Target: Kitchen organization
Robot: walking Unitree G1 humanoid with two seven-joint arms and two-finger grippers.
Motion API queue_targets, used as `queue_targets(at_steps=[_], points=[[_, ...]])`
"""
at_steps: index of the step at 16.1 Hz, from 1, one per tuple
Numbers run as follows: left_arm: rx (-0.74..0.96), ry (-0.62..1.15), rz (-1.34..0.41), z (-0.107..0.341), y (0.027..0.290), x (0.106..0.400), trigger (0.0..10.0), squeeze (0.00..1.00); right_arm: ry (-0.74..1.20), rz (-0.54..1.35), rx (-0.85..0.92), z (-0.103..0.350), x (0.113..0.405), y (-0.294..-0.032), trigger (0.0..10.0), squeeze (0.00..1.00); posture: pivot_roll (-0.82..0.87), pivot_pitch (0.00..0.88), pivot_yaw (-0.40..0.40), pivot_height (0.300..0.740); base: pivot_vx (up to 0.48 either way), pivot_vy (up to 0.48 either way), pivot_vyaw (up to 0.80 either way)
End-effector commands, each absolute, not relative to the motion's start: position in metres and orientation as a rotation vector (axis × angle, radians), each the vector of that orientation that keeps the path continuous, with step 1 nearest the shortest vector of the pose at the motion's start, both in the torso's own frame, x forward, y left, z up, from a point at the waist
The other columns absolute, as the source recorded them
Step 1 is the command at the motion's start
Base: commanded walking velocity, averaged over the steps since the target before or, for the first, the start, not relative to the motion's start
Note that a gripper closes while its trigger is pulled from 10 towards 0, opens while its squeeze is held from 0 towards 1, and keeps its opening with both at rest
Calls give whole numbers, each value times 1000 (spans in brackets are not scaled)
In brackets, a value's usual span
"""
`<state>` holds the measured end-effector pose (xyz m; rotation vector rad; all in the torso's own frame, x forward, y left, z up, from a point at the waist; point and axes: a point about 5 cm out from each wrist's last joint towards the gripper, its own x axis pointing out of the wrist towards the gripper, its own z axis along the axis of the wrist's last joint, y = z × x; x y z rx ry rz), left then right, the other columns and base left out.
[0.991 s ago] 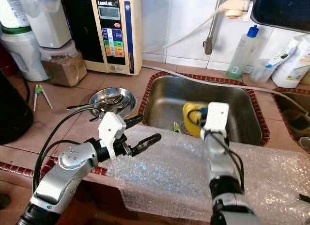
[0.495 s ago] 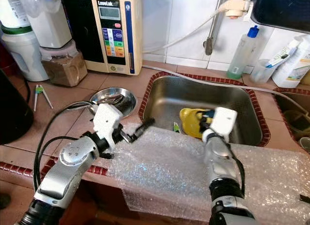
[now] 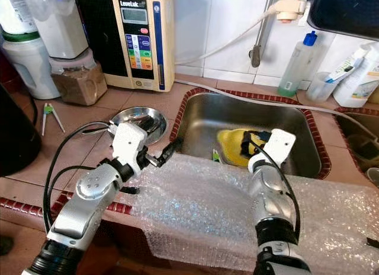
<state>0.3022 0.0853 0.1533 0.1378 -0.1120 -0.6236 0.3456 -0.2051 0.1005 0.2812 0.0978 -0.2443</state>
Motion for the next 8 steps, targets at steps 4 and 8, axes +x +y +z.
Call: queue_targets(at_steps=[4, 8], points=[[132, -114, -621, 153, 83, 303, 10000, 1000, 234, -376, 475, 85, 341, -223, 10000, 1000, 127, 0, -15, 740, 0, 0, 0], [151, -118, -611, 154, 86, 304, 10000, 1000, 205, -257, 441, 95, 344, -214, 10000, 1000, 131, 0, -12, 740, 0, 0, 0]])
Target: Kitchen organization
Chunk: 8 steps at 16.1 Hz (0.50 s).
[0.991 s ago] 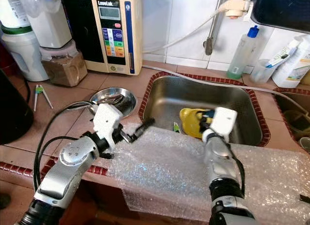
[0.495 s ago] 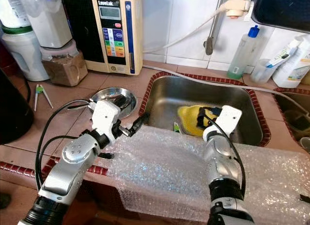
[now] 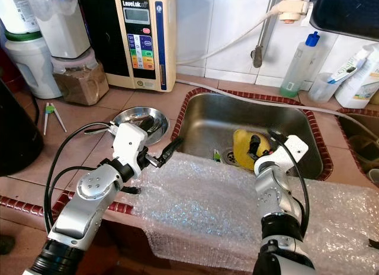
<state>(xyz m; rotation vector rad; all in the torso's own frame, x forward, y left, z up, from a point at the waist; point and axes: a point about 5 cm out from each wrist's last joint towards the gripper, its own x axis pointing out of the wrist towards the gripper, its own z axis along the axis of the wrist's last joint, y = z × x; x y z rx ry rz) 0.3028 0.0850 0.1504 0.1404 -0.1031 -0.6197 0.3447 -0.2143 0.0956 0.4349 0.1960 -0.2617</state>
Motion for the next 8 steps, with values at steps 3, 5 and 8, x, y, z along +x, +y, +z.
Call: queue_targets(at_steps=[3, 5, 8], points=[[184, -143, -585, 155, 85, 308, 10000, 1000, 283, -109, 682, 90, 343, -177, 10000, 1000, 127, 0, -8, 740, 0, 0, 0], [187, -151, -547, 156, 87, 309, 10000, 1000, 230, -49, 568, 97, 341, -171, 10000, 1000, 126, 0, -6, 740, 0, 0, 0], [191, -140, -499, 152, 88, 315, 10000, 1000, 192, -23, 264, 98, 331, -168, 10000, 1000, 115, 0, -5, 740, 0, 0, 0]])
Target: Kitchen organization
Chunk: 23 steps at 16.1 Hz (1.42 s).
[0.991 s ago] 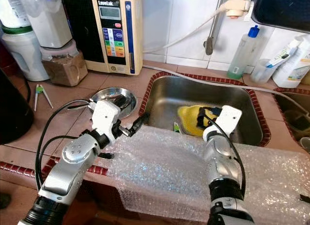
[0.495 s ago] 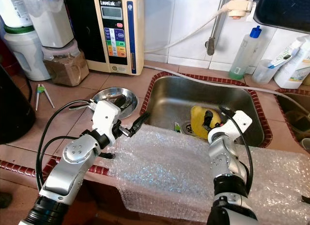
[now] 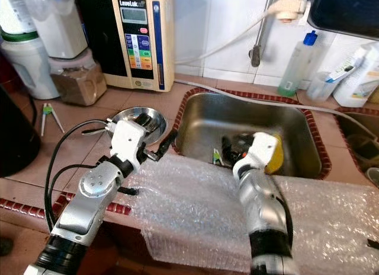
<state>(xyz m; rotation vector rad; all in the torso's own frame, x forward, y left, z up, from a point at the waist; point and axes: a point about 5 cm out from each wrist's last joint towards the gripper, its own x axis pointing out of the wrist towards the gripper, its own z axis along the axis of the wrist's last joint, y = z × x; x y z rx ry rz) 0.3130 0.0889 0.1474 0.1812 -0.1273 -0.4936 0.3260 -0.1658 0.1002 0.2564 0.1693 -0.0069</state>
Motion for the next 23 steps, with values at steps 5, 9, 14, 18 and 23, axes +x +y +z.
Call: queue_targets(at_steps=[5, 9, 14, 18, 23], points=[[181, -97, -301, 138, 102, 330, 10000, 729, -81, 138, 93, 133, 275, -134, 10000, 631, 71, 0, -7, 740, 0, 0, 0], [170, -84, -237, 129, 105, 336, 10000, 0, -179, -33, -256, 142, 259, -160, 10000, 173, 34, 0, -2, 740, 0, 0, 0], [112, -61, -218, 125, 106, 337, 10000, 0, -268, -57, -248, 174, 253, -159, 10000, 0, 27, 0, -16, 740, 0, 0, 0], [119, -48, -156, 125, 117, 342, 10000, 0, -204, 8, -200, 162, 241, -153, 10000, 0, 33, 0, -21, 740, 0, 0, -633], [149, -58, -129, 126, 118, 346, 10000, 0, -162, 101, -137, 161, 237, -137, 10000, 0, 25, 0, -17, 740, 0, 0, 0]])
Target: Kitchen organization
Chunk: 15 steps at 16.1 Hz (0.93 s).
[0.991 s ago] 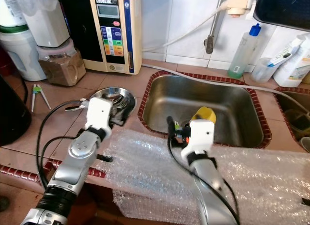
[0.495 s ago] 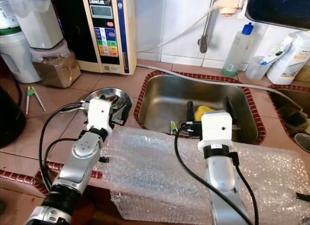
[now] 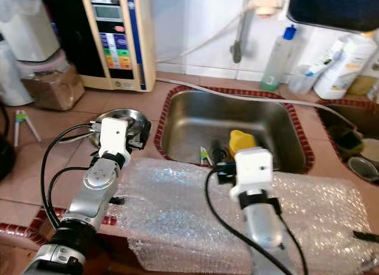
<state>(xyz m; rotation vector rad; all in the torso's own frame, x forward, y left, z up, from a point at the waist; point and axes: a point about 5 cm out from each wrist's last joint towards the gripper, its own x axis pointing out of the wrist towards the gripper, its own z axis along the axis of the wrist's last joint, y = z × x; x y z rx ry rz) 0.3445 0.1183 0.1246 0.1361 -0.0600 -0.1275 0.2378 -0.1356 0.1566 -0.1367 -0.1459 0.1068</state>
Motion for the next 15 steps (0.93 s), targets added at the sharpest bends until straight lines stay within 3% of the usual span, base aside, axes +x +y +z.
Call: queue_targets(at_steps=[1, 3, 5, 12, 15], points=[[150, -61, -114, 126, 118, 347, 10000, 0, -144, 138, -116, 159, 234, -132, 10000, 0, 24, 0, -18, 740, 0, 0, 0], [164, -61, -51, 127, 122, 353, 10000, 0, -99, 242, -13, 159, 228, -123, 10000, 0, 18, 0, -23, 740, 0, 0, 0], [159, -51, -31, 127, 124, 357, 10000, 0, -101, 295, -28, 162, 226, -121, 10000, 0, 11, 0, -31, 740, 0, 0, 272], [153, 55, 6, 130, 119, 378, 10000, 0, -58, 303, -44, 159, 225, -122, 10000, 0, -5, 0, -32, 740, 0, 0, 104], [252, 116, -32, 128, 113, 384, 10000, 0, -62, 297, -38, 160, 227, -117, 10000, 0, -2, 0, -7, 740, 0, 0, 0]])
